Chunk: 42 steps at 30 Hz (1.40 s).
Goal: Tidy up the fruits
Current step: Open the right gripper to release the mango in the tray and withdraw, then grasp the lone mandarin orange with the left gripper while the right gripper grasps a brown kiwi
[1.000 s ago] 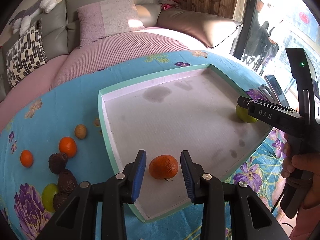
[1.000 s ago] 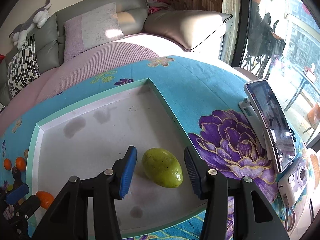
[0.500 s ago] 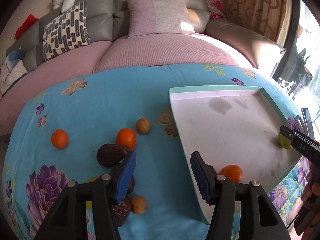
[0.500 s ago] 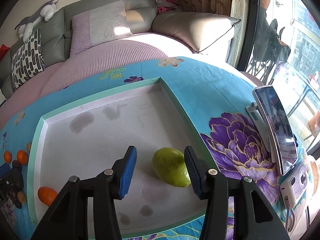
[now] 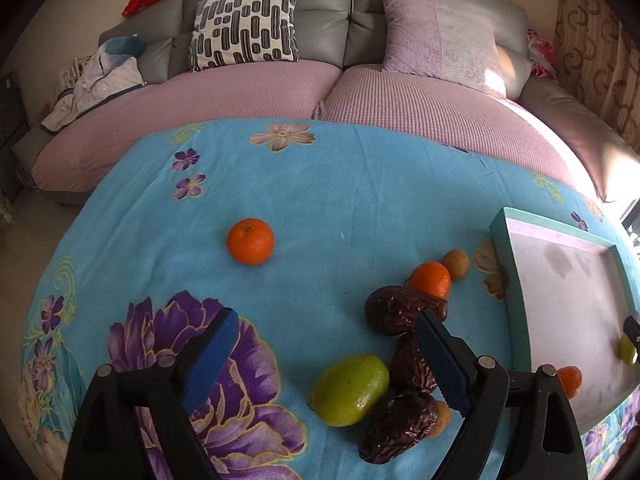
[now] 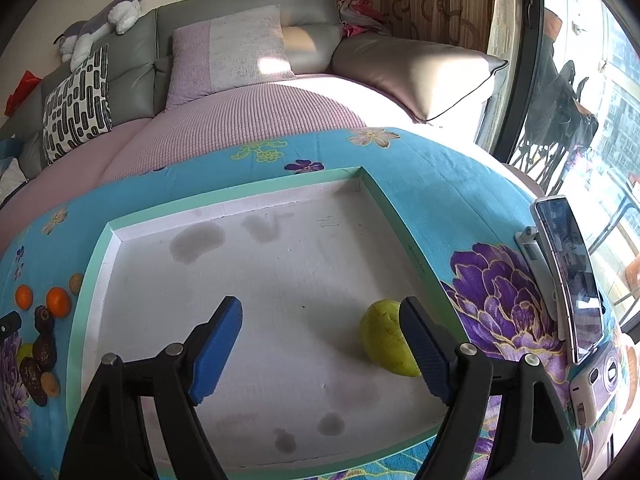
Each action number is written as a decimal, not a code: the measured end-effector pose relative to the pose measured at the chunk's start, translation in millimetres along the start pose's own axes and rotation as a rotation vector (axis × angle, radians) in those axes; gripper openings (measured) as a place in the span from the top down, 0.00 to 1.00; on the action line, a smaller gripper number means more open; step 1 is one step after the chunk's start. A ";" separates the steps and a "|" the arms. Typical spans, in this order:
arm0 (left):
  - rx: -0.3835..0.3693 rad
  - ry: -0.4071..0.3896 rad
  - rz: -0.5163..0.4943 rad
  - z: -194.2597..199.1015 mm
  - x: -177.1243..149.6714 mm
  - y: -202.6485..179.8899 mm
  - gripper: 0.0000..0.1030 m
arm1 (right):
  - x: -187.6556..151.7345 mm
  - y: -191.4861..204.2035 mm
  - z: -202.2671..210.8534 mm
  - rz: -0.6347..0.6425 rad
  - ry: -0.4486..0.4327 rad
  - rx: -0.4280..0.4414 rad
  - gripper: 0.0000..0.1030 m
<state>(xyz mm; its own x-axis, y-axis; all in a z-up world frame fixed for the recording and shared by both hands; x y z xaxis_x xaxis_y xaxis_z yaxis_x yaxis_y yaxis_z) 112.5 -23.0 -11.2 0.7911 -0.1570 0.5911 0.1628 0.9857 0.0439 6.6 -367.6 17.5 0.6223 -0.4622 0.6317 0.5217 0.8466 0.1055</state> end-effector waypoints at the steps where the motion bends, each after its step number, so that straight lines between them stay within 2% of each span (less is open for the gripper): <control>1: 0.007 0.001 0.002 -0.6 -0.7 1.6 0.05 | -0.3 1.6 0.1 0.004 -0.004 0.003 0.12; 2: 0.011 0.002 0.001 -1.5 -0.1 2.6 0.02 | -0.5 3.2 0.4 0.007 -0.008 0.007 0.07; 13: 0.026 -0.018 0.006 6.7 -1.7 8.8 0.00 | 0.0 26.7 10.4 0.022 -0.074 0.089 0.06; 17: 0.030 -0.029 0.027 10.0 -1.3 19.9 0.00 | 0.5 37.3 13.8 0.013 -0.085 0.140 0.06; 25: 0.033 -0.073 0.100 16.7 -1.6 46.5 0.00 | -3.4 63.6 13.9 0.032 -0.094 0.188 0.06; 30: 0.023 -0.084 0.129 17.3 -1.8 62.1 0.00 | -7.1 93.7 17.4 0.104 -0.118 0.216 0.06; 33: 0.018 -0.082 0.143 15.6 -2.8 71.0 0.00 | -11.5 114.1 19.2 0.137 -0.118 0.261 0.06; 42: -0.049 -0.118 0.182 12.8 -2.2 92.8 0.00 | -28.8 171.3 24.0 0.183 -0.110 0.369 0.06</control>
<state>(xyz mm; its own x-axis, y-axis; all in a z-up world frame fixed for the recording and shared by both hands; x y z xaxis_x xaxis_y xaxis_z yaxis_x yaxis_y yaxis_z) 118.3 69.6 1.9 0.7359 0.0345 0.6762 0.0540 0.9925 -0.1094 64.0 -203.0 35.8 0.6089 -0.2813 0.7417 0.1516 0.9591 0.2392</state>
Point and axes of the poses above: each gripper's, at about its wrist camera, not at the fingertips, and z roughly against the way its jaws point, y to its left, x to its top, the point moved 1 cm from there along -z, roughly the way its jaws point, and after that the axes turned 7 degrees about -z, right-handed, at the moved point
